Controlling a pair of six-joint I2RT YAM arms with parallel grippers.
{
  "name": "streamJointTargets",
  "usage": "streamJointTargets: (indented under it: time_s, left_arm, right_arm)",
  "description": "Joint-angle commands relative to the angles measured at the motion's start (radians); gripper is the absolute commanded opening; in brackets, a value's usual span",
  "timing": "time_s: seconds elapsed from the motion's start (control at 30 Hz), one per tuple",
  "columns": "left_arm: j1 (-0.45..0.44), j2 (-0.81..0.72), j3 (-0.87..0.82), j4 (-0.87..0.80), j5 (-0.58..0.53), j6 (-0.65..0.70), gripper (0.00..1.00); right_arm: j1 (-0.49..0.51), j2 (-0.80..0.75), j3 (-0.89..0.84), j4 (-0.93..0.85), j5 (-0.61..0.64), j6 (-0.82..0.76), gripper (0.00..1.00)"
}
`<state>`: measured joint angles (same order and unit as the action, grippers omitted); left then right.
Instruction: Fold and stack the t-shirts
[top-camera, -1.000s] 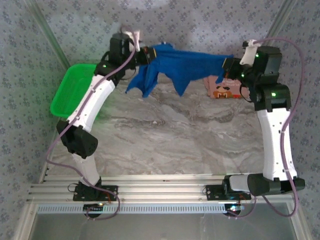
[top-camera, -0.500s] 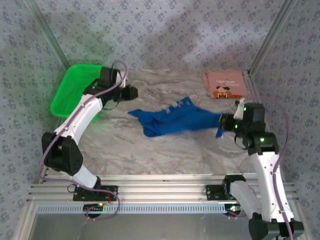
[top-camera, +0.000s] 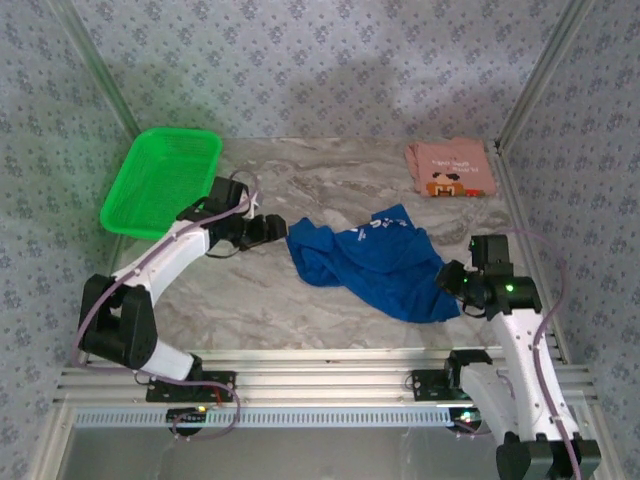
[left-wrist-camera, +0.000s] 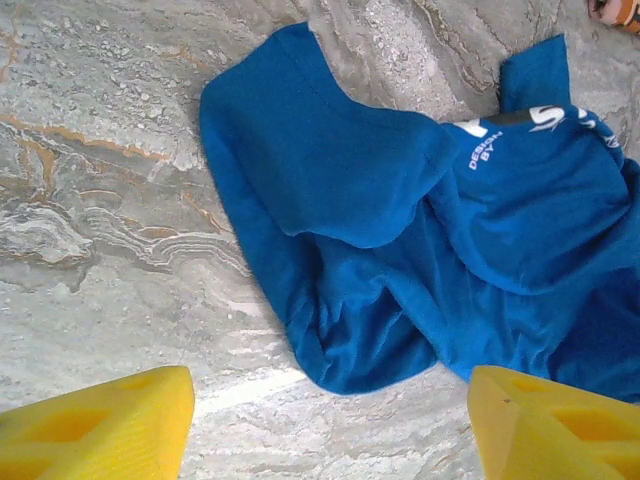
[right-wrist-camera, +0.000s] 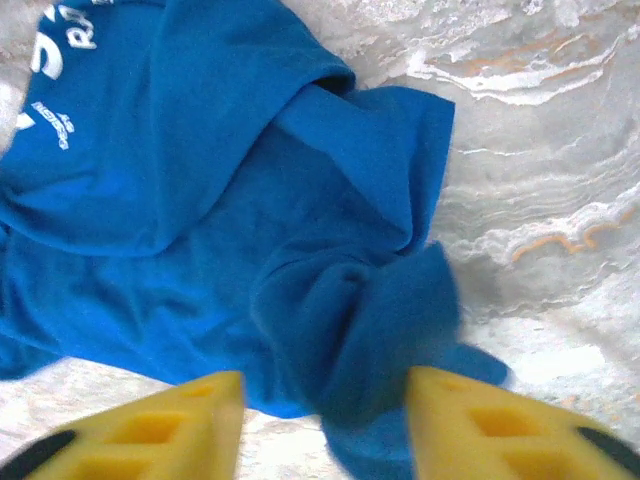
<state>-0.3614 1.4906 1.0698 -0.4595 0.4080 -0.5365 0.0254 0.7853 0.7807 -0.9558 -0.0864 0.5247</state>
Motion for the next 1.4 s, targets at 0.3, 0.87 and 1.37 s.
streamJointTargets:
  time_s: [0.3, 0.87, 1.37]
  left_arm:
    - [-0.081, 0.502, 0.569, -0.211, -0.152, 0.205, 0.72]
    - [-0.132, 0.821, 0.871, -0.350, -0.287, 0.246, 0.59]
    - [-0.169, 0.886, 0.916, -0.407, -0.344, 0.299, 0.23]
  right_arm:
    - [-0.007, 0.012, 0.096, -0.015, -0.032, -0.017, 0.87]
    - [-0.009, 0.014, 0.069, -0.052, -0.085, -0.051, 0.89]
    - [-0.012, 0.027, -0.006, 0.004, -0.068, 0.017, 0.89]
